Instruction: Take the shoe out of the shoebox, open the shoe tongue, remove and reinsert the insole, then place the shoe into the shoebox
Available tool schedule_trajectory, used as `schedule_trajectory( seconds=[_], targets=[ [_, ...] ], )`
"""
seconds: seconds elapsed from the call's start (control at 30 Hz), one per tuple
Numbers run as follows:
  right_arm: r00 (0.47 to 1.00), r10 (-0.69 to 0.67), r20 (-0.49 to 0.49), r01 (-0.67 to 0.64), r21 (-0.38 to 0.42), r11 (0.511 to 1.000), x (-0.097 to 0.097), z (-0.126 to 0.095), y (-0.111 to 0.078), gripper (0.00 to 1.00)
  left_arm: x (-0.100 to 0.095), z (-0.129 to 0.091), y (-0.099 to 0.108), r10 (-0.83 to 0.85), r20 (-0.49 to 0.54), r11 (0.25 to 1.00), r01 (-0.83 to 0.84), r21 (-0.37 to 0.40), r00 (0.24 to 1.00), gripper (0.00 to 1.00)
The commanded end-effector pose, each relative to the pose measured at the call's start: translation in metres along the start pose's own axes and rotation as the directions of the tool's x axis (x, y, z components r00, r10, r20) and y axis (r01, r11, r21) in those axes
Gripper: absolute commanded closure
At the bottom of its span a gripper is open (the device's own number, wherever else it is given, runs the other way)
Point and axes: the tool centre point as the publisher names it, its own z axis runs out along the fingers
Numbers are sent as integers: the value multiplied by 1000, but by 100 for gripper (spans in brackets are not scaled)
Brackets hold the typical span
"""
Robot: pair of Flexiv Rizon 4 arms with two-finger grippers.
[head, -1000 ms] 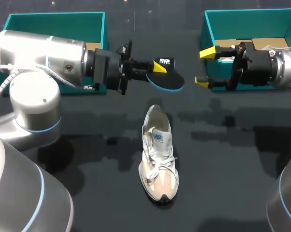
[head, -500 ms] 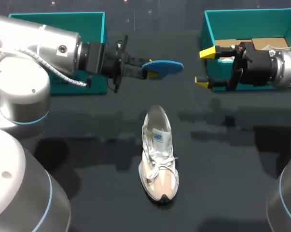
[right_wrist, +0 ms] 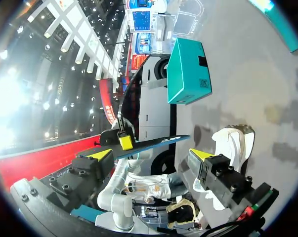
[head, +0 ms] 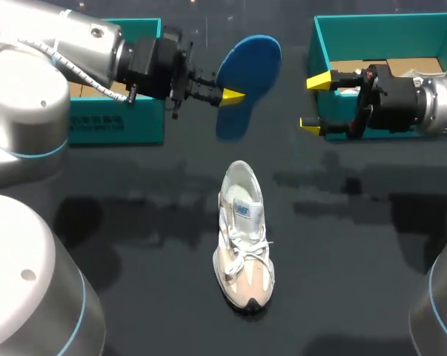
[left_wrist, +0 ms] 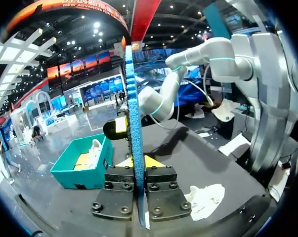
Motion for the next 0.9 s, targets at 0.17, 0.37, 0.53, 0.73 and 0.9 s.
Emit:
schedule_trajectory(
  seconds=[0.17,0.37,0.53,0.73,0.9],
  targets=[
    [1000,0,3,0,-2,1000,0,0,-2,0,-3,-5,6,-504,-58,863,506,13,862,100],
    [1000,0,3,0,-2,1000,0,0,-2,0,3,-7,0,-520,-49,849,523,82,853,100],
    [1000,0,3,0,-2,1000,0,0,-2,0,3,-7,0,-520,-49,849,523,82,853,100],
    [1000,0,3,0,-2,1000,0,0,-2,0,2,-5,3,-569,-58,817,572,75,821,100],
    [1000,0,3,0,-2,1000,0,0,-2,0,-5,-1,11,-770,-90,630,775,56,632,100]
  ],
)
